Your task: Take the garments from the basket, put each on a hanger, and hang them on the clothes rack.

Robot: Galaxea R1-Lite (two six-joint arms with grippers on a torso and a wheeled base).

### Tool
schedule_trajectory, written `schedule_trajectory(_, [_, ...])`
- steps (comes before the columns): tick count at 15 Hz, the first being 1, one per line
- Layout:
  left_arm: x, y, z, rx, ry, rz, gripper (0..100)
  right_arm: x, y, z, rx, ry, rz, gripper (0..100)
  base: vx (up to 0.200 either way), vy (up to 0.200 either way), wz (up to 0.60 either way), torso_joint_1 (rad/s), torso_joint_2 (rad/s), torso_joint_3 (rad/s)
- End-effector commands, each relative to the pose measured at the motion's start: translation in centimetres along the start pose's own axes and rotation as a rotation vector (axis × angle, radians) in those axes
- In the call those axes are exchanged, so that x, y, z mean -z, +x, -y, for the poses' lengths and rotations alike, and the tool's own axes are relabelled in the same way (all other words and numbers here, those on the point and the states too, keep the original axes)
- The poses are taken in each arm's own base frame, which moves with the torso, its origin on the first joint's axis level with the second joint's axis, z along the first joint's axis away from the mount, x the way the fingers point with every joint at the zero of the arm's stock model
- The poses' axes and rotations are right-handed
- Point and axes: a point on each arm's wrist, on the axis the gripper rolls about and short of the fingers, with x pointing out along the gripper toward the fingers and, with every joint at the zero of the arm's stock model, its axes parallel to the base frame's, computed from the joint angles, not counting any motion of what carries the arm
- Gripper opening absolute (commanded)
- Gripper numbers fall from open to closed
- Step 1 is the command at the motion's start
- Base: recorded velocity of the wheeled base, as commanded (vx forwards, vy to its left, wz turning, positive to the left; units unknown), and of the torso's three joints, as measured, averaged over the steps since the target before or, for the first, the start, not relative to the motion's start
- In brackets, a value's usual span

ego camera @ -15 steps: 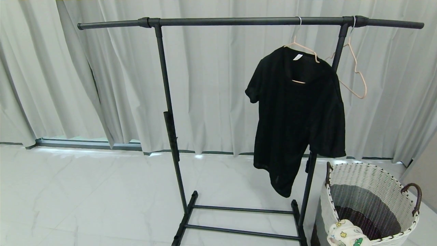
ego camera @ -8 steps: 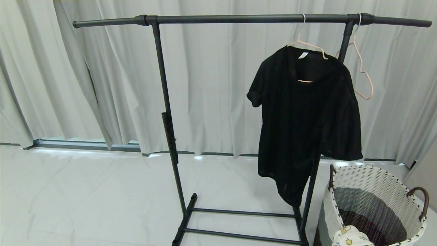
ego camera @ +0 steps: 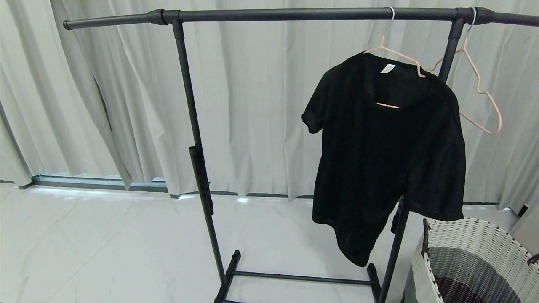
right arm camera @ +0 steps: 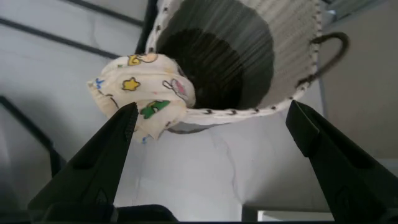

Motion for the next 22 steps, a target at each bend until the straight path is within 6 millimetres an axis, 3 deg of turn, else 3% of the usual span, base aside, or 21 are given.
schedule_trajectory(1, [0.0,0.0,0.1,0.021,0.016,0.009,100,-0.3,0.9,-0.9,-0.117,-0.108,-0.071,100,0.0,0.0,0.0,0.0,0.0,0.0])
schedule_trajectory(3, [-0.1,-0.1,0.2,0.044,0.03,0.022,100,-0.5,1.4,-1.7,-0.262,-0.176,-0.118,100,0.0,0.0,0.0,0.0,0.0,0.0])
schedule_trajectory(7, [0.0,-0.1,0.2,0.052,0.014,0.034,100,-0.8,4.1,-3.0,-0.337,-0.278,-0.33,100,0.0,0.0,0.0,0.0,0.0,0.0])
schedule_trajectory(10, [0.0,-0.2,0.2,0.062,-0.015,0.041,100,-3.2,8.7,-4.8,-0.328,-0.33,-0.346,100,0.0,0.0,0.0,0.0,0.0,0.0])
schedule_trajectory(12, [0.0,-0.3,0.1,0.06,-0.023,0.047,100,-2.8,10.6,-5.2,-0.296,-0.465,-0.427,100,0.0,0.0,0.0,0.0,0.0,0.0])
schedule_trajectory(14, [0.0,-0.3,0.1,0.059,-0.026,0.053,100,-3.1,12.3,-5.7,-0.3,-0.495,-0.466,100,0.0,0.0,0.0,0.0,0.0,0.0])
schedule_trajectory(16, [0.0,-0.3,0.1,0.065,-0.027,0.052,100,-4.9,15.7,-6.3,-0.269,-0.476,-0.46,100,0.0,0.0,0.0,0.0,0.0,0.0])
schedule_trajectory(22, [0.0,-0.3,0.2,0.097,-0.028,0.054,100,-4.2,17.2,-6.4,-0.263,-0.561,-0.496,100,0.0,0.0,0.0,0.0,0.0,0.0])
